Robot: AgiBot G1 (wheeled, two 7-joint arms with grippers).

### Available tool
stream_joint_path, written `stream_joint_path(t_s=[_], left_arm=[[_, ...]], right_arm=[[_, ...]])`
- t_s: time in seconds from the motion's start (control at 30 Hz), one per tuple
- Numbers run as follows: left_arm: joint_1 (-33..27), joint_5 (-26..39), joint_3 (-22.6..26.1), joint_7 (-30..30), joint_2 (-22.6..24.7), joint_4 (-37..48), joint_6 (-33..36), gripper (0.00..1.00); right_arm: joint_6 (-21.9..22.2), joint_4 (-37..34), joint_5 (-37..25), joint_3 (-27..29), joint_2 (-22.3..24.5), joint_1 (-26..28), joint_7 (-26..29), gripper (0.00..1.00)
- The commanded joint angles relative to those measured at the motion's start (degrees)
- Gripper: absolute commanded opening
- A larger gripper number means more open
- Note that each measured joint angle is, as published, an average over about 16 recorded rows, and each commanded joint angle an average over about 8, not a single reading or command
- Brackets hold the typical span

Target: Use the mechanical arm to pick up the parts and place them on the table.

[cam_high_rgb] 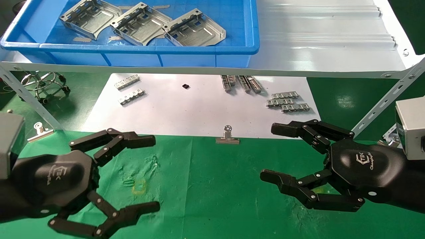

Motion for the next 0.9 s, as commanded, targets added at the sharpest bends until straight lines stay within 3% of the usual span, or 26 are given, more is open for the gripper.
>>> stream_joint_path(t_s=[0.03,0.47,0.9], left_arm=[[0.1,0.4,-0.1,0.0,0.2,0.5,-1.1,1.0],[-5.6,3.6,0.1,0.2,5.1,5.0,-8.9,1.0],[-20.8,12.7,3.7,-1.5,13.3,18.6,-19.2,1.0]], right_arm=[[0.0,0.0,0.0,0.0,0.0,0.0,0.0,0.0],[0.0,0.0,0.0,0.0,0.0,0.0,0.0,0.0],[0.0,0.0,0.0,0.0,0.0,0.0,0.0,0.0]])
